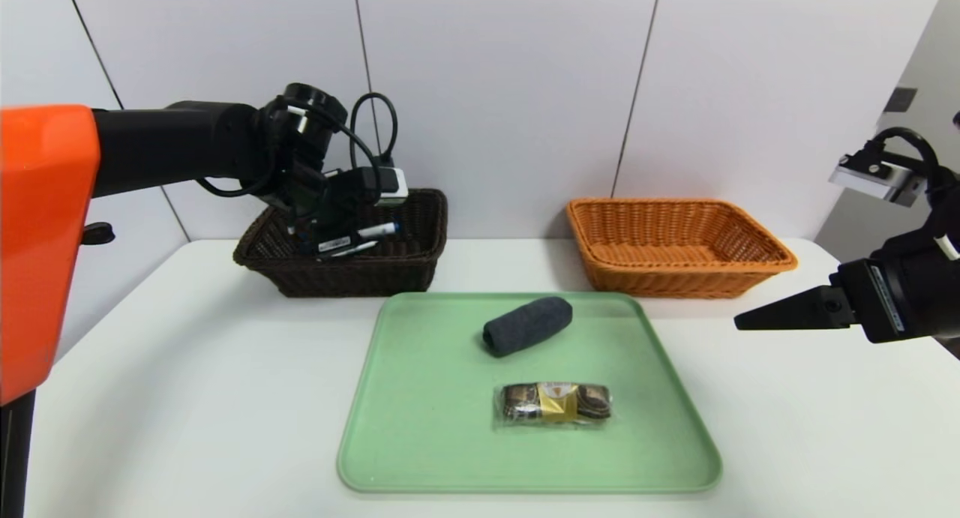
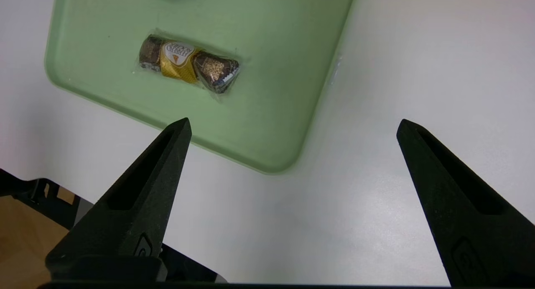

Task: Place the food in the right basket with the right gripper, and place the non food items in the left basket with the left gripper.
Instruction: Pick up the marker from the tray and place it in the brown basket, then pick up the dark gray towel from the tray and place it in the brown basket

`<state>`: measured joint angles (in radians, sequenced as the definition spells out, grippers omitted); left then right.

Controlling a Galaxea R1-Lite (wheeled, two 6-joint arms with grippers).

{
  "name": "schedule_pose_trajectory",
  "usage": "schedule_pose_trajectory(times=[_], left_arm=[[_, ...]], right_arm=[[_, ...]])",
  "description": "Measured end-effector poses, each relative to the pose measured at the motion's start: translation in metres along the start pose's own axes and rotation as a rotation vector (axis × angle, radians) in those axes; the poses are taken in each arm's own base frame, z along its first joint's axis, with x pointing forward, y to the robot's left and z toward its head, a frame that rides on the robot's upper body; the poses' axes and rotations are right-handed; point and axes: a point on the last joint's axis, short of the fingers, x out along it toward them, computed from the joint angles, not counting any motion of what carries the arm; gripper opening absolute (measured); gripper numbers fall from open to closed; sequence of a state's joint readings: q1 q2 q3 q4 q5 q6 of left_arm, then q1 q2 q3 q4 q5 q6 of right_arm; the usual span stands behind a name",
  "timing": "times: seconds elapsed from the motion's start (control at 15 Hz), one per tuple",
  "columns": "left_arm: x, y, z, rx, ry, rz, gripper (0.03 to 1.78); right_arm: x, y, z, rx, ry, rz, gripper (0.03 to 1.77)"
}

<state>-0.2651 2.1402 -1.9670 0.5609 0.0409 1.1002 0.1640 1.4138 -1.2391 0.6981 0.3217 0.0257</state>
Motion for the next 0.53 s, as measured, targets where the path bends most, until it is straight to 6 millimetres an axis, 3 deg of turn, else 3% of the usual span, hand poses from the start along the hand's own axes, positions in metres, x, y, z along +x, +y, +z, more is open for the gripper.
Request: schedule_pose_trajectory(times=[0.2, 0.53], left_arm=[[0.003, -0.001, 0.001, -0.021, 0.002, -0.003, 0.84], [-0.018, 0.011, 0.006, -0.118, -0.05, 0.084, 1.25]], right_arm=[[0.0, 0.0, 0.0, 0.001, 0.0, -0.001, 1.7], [-0.001, 0.0, -0.001, 0.002, 0.0, 0.0, 1.7]])
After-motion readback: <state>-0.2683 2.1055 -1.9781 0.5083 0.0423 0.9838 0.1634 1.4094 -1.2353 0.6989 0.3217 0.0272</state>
